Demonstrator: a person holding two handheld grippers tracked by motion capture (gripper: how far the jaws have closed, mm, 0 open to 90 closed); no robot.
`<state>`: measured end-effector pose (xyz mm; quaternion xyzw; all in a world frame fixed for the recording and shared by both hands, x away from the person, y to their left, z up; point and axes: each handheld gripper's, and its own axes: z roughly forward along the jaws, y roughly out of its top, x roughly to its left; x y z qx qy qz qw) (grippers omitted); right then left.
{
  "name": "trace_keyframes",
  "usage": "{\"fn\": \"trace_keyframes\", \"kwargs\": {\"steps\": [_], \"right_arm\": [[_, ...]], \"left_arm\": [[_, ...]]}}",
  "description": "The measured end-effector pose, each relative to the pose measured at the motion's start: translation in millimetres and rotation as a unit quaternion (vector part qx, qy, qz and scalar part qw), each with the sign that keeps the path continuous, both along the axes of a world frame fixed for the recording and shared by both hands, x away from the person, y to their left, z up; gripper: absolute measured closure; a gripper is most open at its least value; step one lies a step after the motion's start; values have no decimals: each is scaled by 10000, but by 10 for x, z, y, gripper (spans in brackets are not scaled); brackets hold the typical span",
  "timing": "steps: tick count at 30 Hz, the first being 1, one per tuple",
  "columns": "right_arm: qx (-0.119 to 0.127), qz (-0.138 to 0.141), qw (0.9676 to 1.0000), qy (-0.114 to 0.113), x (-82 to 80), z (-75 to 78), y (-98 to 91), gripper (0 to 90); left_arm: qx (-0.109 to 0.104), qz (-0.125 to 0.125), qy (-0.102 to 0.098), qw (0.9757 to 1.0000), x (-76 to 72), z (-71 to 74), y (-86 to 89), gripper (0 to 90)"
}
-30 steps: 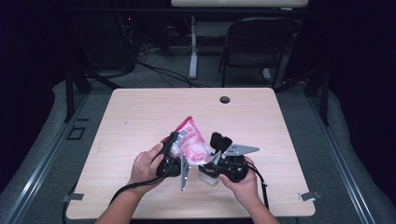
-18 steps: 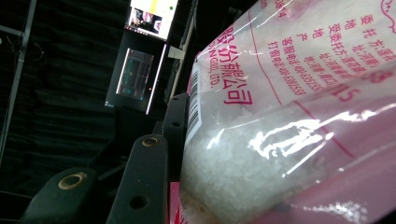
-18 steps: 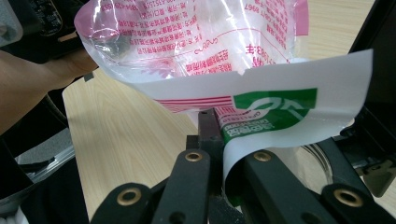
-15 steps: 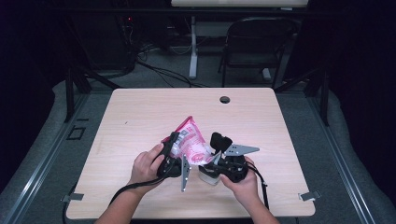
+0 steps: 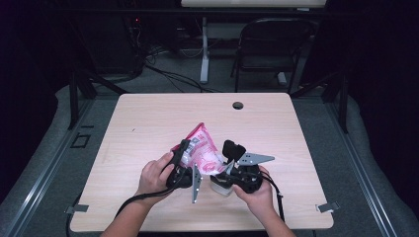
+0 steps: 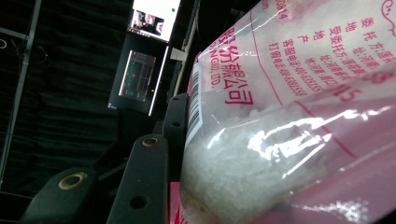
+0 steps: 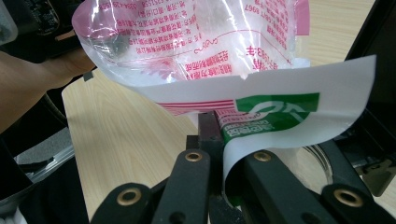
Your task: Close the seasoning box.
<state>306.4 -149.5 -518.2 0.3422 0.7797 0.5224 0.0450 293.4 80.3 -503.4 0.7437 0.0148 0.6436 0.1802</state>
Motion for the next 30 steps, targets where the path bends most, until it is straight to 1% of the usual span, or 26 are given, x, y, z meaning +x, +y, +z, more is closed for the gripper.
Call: {"fn": "trace_keyframes", "kwargs": {"steps": [4, 6, 8, 11, 12, 14, 15, 18, 20, 28, 30], "right_arm": [[-6, -7, 10000, -6, -5, 2, -5, 900], [33, -19, 10000, -8, -6, 0, -7, 900], [-2, -1, 10000, -6, -4, 4, -16, 900], [29, -18, 10000, -5, -8, -1, -7, 900], [27, -21, 10000, -8, -9, -1, -6, 900], [32, -14, 10000, -10, -8, 0, -8, 900], [41, -14, 10000, -6, -8, 0, -10, 900], [33, -27, 10000, -15, -14, 1, -15, 900], [29, -21, 10000, -12, -15, 3, -19, 900], [60, -19, 10000, -21, -14, 1, -12, 900], [33, -10, 10000, -24, -13, 4, -18, 900]], "left_arm": [[-6, -13, 4, 10000, -3, 3, -6, 679], [-3, -13, -7, 10000, -5, 5, -13, 680], [1, -11, -10, 10000, -8, 9, -15, 680], [-20, -3, 16, 10000, -13, 7, -14, 680], [1, -16, -19, 10000, -12, 12, -14, 680], [-21, -8, 10, 10000, -12, 9, -13, 680], [-3, -21, -19, 10000, -10, 15, -14, 680], [-22, -15, 2, 10000, -15, 12, -21, 680], [-7, -37, -32, 10000, -16, 20, -23, 680], [1, -32, -36, 10000, -21, 31, -19, 680], [-5, -39, -46, 10000, -22, 34, -20, 680]]}}
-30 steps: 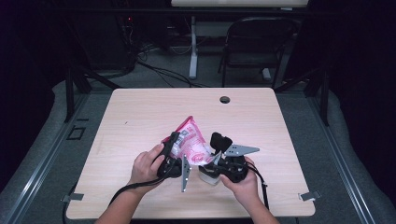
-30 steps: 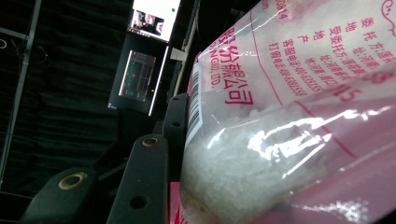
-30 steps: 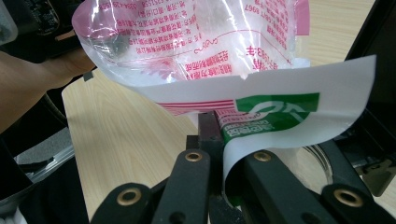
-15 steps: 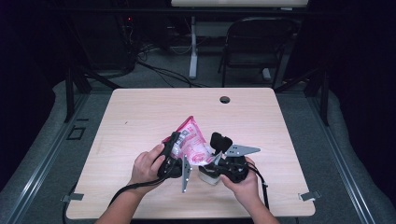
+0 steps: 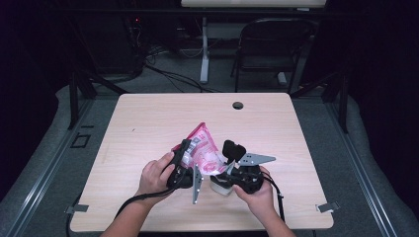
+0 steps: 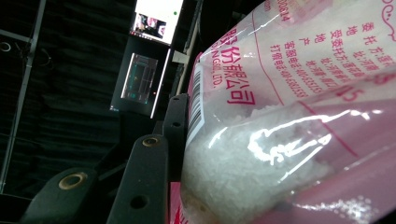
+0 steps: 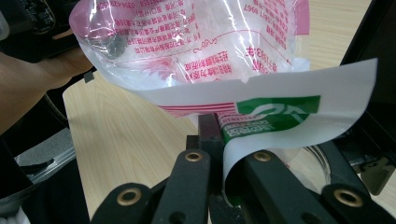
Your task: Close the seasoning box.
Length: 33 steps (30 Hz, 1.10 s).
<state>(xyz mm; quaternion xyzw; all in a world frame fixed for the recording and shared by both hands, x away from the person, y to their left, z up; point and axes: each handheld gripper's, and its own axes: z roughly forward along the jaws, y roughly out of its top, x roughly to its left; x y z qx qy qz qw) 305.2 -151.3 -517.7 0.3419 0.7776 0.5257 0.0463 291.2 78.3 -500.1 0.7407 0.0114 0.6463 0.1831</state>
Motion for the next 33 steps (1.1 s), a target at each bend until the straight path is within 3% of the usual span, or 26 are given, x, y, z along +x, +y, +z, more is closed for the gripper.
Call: {"fn": "trace_keyframes", "kwargs": {"steps": [33], "right_arm": [[23, 6, 10000, 0, -9, 2, 3, 900]], "left_arm": [[-30, -46, -45, 10000, -22, 29, -15, 681]]}}
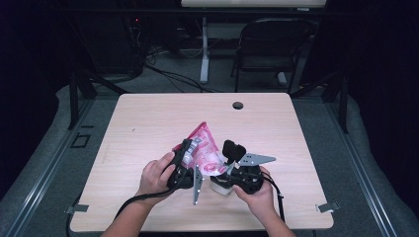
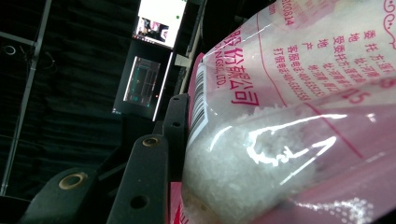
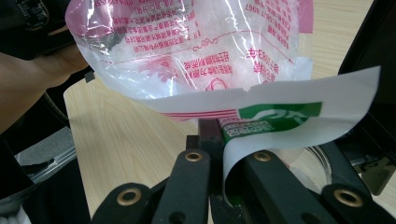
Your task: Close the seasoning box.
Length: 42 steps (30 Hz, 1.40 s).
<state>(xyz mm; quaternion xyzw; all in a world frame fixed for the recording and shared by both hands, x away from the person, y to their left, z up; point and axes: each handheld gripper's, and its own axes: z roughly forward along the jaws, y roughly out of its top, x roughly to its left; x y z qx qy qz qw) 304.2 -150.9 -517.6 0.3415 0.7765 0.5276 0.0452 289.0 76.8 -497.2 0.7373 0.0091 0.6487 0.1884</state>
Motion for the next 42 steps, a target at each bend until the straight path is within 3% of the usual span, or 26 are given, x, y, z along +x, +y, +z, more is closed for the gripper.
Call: {"fn": "trace_keyframes", "kwargs": {"steps": [42], "right_arm": [[13, -19, 10000, -12, -5, -6, 0, 900]], "left_arm": [[-8, -40, -29, 10000, -12, 23, -17, 682]]}}
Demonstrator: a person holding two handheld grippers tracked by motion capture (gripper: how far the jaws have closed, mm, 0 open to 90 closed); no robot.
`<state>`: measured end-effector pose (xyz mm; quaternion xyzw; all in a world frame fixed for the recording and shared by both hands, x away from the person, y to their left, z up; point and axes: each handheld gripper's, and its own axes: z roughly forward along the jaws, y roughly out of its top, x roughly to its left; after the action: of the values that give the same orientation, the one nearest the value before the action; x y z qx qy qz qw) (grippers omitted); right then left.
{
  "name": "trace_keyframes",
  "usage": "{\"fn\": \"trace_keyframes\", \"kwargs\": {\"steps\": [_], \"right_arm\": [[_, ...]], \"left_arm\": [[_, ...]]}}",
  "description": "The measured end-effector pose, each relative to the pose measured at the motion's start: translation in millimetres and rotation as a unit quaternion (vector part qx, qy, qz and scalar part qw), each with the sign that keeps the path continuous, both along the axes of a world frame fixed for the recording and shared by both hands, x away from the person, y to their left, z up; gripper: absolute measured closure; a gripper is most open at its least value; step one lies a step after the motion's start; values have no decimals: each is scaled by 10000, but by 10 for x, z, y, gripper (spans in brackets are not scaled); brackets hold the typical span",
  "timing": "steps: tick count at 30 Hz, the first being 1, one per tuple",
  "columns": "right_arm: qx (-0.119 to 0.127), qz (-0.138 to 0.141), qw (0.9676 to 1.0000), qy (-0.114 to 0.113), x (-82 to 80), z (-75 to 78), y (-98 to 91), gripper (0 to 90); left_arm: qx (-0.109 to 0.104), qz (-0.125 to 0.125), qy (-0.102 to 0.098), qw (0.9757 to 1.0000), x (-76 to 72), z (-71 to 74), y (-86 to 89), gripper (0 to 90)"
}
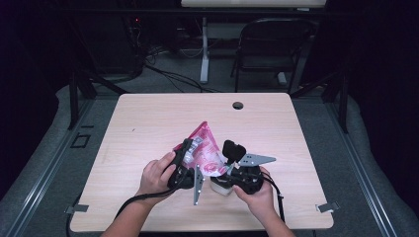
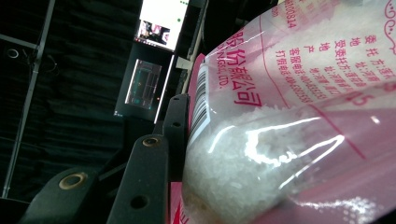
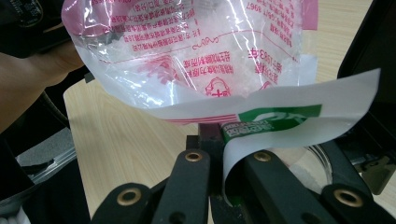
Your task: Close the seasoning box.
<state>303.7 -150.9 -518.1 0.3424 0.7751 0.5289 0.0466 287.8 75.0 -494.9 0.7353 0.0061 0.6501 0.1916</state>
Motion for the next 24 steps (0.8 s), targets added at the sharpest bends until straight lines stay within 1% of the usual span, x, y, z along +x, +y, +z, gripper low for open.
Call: {"fn": "trace_keyframes", "kwargs": {"steps": [3, 6, 16, 17, 18, 24], "right_arm": [[0, -1, 10000, -5, 0, 1, -1, 900], [-9, 1, 10000, -14, -1, 3, -5, 900], [4, -31, 10000, -6, -9, 0, -12, 900], [1, -34, 10000, -8, -10, 0, -13, 900], [1, -35, 10000, -7, -10, 0, -13, 900], [8, -38, 10000, 5, -11, -3, -13, 900]], "left_arm": [[-6, 16, 26, 10000, -5, 4, -3, 681], [14, -9, -23, 10000, -4, 11, -9, 681], [-3, -36, -12, 10000, 3, 11, -18, 681], [-24, -31, 12, 10000, 2, 8, -18, 682], [-5, -41, -19, 10000, 3, 12, -19, 682], [4, -48, -11, 10000, 3, 12, -22, 681]]}}
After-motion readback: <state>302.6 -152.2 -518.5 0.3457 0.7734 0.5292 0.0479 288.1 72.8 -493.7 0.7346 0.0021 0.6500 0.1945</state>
